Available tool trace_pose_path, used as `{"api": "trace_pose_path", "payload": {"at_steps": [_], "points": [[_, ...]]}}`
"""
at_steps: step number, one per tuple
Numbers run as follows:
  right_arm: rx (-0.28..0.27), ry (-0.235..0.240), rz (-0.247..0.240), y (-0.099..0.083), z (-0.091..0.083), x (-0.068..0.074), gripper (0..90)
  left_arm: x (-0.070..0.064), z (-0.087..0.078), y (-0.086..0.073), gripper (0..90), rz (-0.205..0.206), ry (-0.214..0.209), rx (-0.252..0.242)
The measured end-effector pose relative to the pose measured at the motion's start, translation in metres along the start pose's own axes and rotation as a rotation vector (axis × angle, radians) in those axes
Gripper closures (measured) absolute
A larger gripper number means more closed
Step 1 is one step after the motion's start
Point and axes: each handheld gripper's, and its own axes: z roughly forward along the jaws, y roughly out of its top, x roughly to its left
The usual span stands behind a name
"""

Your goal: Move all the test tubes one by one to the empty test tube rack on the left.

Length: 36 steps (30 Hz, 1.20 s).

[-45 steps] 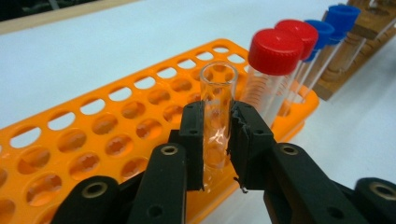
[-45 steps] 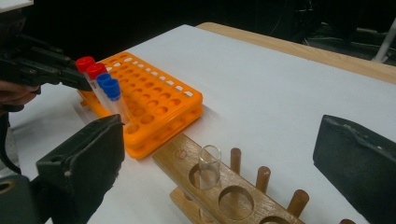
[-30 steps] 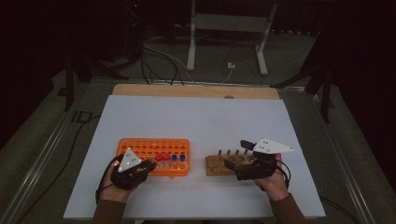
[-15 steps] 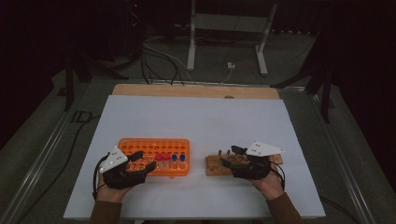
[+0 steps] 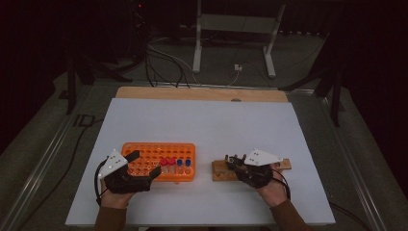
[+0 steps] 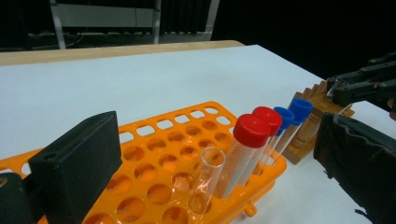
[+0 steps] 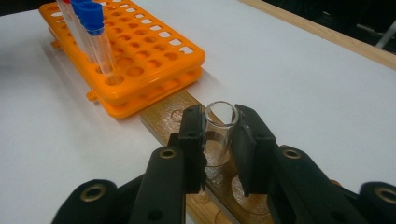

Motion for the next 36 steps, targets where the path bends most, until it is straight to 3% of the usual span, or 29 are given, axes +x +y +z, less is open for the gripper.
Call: {"api": "trace_pose_path", "payload": {"at_steps": [19,31,36], "points": [[-0.053,0.02,0.059,0.008,-0.013,-0.006,76.1,-0.011,0.004,0.004,1.8,0.025,0.001,-0.009],[-0.13,0.015,0.082,0.029,-0.038,-0.006,76.1,-0.023,0.008,0.017,1.8,0.069,0.012,-0.043],[-0.143,0.014,0.066,0.037,-0.043,0.001,76.1,-0.038,0.009,0.028,5.1,0.124,0.027,-0.077]]}}
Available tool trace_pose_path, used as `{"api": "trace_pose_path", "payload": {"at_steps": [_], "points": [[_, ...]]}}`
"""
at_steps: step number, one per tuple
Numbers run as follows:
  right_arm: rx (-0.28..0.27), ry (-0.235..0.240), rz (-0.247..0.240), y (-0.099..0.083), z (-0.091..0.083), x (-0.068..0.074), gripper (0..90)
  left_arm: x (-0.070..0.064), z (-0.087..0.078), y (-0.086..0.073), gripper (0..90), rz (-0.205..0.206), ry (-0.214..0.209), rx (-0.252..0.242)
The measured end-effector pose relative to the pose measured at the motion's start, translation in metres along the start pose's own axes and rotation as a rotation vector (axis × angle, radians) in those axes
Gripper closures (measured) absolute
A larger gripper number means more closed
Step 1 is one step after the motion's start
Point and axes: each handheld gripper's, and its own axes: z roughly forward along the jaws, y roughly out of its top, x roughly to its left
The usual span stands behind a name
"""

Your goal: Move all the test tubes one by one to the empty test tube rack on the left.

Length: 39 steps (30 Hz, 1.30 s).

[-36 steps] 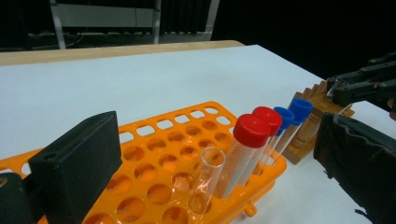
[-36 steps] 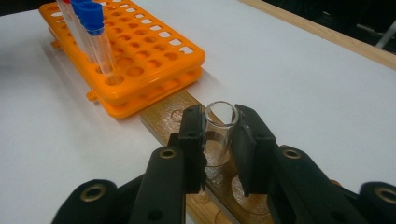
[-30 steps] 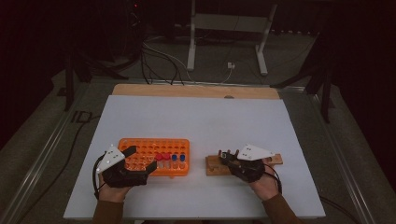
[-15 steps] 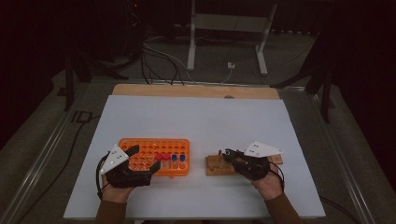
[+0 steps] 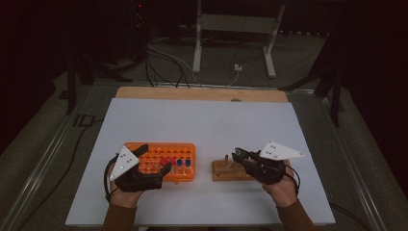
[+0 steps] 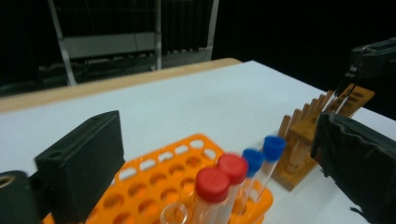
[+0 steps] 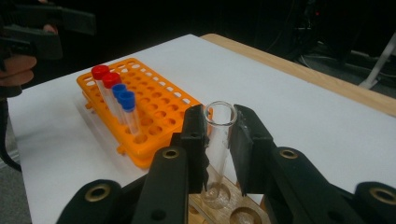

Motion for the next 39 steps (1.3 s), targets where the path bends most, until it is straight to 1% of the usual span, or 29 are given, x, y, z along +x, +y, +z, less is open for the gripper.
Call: {"api": "trace_pose_path", "payload": {"at_steps": [2,4,7,9,10,12,14,15,17,20,21,22,24,28,31,35,37,39], "points": [[-0.007,0.013,0.002,0.002,0.0,0.002,76.1,-0.007,0.003,0.005,5.8,0.019,-0.016,0.0],[-0.006,0.014,-0.004,0.003,-0.001,0.006,76.1,-0.016,0.007,0.009,6.1,0.036,-0.042,0.008],[-0.004,0.028,-0.013,0.006,-0.001,0.01,76.1,-0.028,0.018,0.011,7.3,0.047,-0.09,0.025],[0.002,0.04,-0.016,0.008,0.0,0.012,76.1,-0.035,0.026,0.011,8.0,0.052,-0.129,0.039],[0.007,0.05,-0.014,0.009,0.002,0.014,76.1,-0.038,0.03,0.011,9.4,0.061,-0.149,0.05],[0.016,0.061,-0.016,0.009,0.005,0.016,76.0,-0.043,0.038,0.012,16.6,0.071,-0.205,0.066],[0.024,0.069,-0.02,0.009,0.007,0.019,76.1,-0.048,0.045,0.012,18.6,0.079,-0.246,0.079],[0.025,0.076,-0.023,0.009,0.009,0.019,76.0,-0.051,0.048,0.012,20.2,0.09,-0.261,0.087],[0.027,0.085,-0.017,0.01,0.011,0.02,76.0,-0.058,0.054,0.012,21.3,0.12,-0.278,0.102],[0.035,0.096,-0.008,0.013,0.015,0.021,76.0,-0.066,0.062,0.011,23.3,0.145,-0.303,0.122],[0.038,0.098,-0.006,0.014,0.016,0.022,76.0,-0.069,0.064,0.01,25.3,0.155,-0.309,0.126],[0.038,0.105,-0.009,0.015,0.017,0.022,75.9,-0.072,0.066,0.01,30.2,0.179,-0.306,0.128],[0.044,0.113,-0.01,0.016,0.021,0.024,76.0,-0.077,0.07,0.009,39.2,0.194,-0.305,0.136],[0.049,0.132,-0.016,0.019,0.027,0.028,75.9,-0.079,0.078,0.009,54.8,0.19,-0.296,0.156],[0.053,0.142,-0.022,0.02,0.029,0.031,75.9,-0.078,0.083,0.008,65.0,0.183,-0.312,0.169],[0.06,0.145,-0.023,0.019,0.032,0.031,76.0,-0.076,0.085,0.005,74.5,0.167,-0.319,0.17],[0.06,0.148,-0.019,0.018,0.032,0.03,75.9,-0.074,0.086,0.004,76.2,0.154,-0.328,0.169],[0.06,0.151,-0.017,0.017,0.032,0.03,75.6,-0.074,0.085,0.004,76.7,0.154,-0.328,0.166]]}}
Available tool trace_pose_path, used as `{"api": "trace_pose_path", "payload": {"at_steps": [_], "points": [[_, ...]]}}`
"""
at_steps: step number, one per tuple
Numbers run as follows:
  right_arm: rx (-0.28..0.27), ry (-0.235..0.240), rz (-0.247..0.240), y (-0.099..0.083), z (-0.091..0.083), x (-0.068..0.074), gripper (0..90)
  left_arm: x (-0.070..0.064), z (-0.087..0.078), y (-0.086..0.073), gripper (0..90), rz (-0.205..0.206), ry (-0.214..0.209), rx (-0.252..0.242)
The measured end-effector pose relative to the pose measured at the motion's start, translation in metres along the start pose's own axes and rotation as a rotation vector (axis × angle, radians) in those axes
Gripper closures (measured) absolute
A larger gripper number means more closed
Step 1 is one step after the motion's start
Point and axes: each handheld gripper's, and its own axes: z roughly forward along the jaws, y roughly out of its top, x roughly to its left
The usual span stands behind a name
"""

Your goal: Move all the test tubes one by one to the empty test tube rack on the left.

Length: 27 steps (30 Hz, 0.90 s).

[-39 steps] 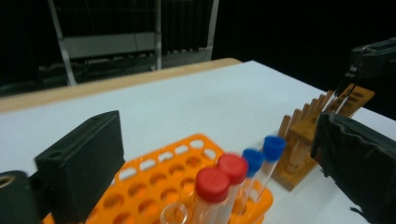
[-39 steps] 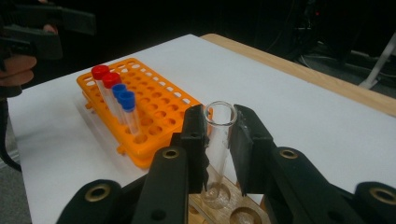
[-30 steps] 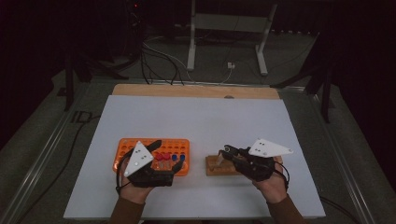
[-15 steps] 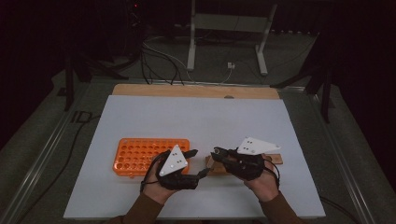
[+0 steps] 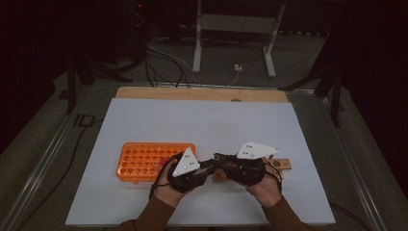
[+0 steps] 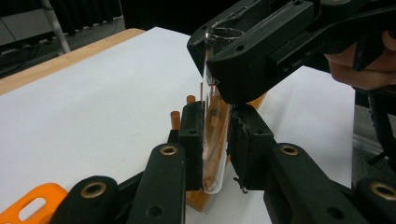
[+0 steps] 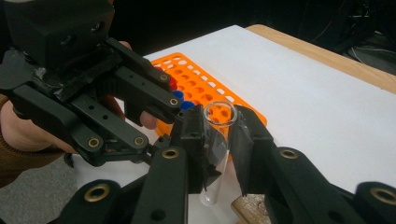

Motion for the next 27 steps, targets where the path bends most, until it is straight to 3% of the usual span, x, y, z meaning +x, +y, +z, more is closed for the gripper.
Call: {"api": "trace_pose_path", "payload": {"at_steps": [1,7,14,20,27], "points": [[0.0,0.001,-0.002,0.0,0.0,0.0,74.9,0.0,0.0,0.0,76.7,0.0,0.001,0.0],[-0.054,-0.021,0.026,0.0,-0.013,-0.009,47.3,0.009,-0.007,0.0,76.8,-0.044,0.029,-0.026],[-0.06,-0.109,0.045,-0.009,-0.023,-0.024,21.5,0.021,-0.023,0.001,76.8,-0.091,0.045,-0.085],[-0.059,-0.161,0.103,-0.022,-0.026,-0.037,14.1,0.032,-0.038,0.004,76.7,-0.126,0.08,-0.14],[-0.053,-0.195,0.125,-0.032,-0.029,-0.045,7.1,0.048,-0.051,0.002,76.7,-0.133,0.181,-0.138]]}}
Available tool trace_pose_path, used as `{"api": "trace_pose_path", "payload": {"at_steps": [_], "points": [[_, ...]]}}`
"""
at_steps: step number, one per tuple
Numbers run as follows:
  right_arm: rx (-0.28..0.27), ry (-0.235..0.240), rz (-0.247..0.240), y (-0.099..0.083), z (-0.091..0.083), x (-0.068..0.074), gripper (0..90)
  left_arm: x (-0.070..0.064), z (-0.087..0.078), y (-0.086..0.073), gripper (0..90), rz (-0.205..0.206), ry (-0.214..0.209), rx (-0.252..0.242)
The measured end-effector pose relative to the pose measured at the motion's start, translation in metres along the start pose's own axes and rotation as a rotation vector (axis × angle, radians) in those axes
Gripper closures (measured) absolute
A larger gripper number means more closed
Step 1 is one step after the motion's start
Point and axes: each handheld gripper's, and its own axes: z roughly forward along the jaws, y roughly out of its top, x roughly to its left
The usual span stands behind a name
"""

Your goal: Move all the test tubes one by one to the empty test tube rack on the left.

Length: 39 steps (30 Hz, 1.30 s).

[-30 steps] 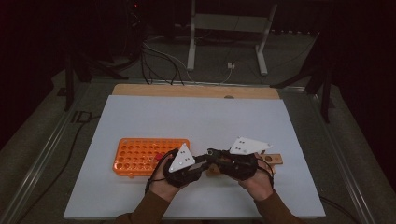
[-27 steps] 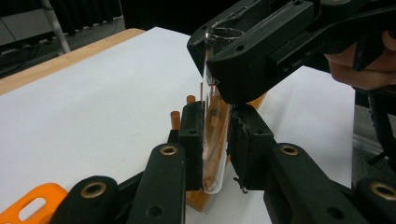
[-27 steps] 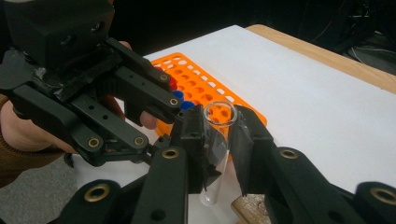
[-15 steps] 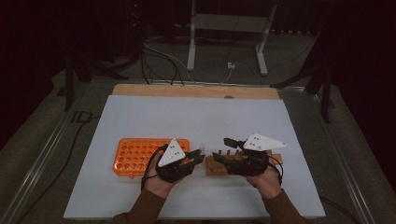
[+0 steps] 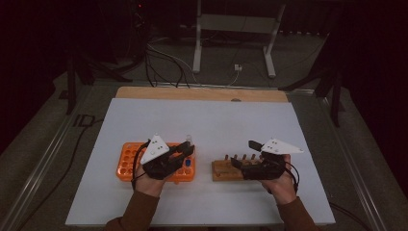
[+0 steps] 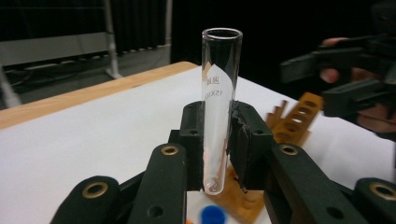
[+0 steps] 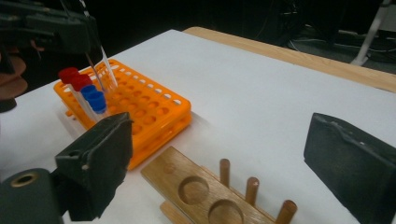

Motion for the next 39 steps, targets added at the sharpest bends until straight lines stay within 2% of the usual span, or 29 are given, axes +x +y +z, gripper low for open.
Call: {"api": "trace_pose_path", "payload": {"at_steps": [4,14,27,39], "points": [[0.01,-0.017,-0.005,-0.003,-0.001,-0.004,3.7,0.01,-0.007,-0.004,76.7,-0.009,0.044,0.005],[-0.015,-0.05,-0.005,-0.009,-0.006,-0.011,0.0,0.029,-0.03,-0.02,76.6,-0.045,0.128,0.007],[-0.024,-0.078,-0.002,-0.013,-0.015,-0.017,0.0,0.041,-0.054,-0.043,76.6,-0.073,0.178,0.041],[-0.047,-0.085,0.002,-0.013,-0.023,-0.02,0.0,0.043,-0.063,-0.055,76.6,-0.068,0.21,0.076]]}}
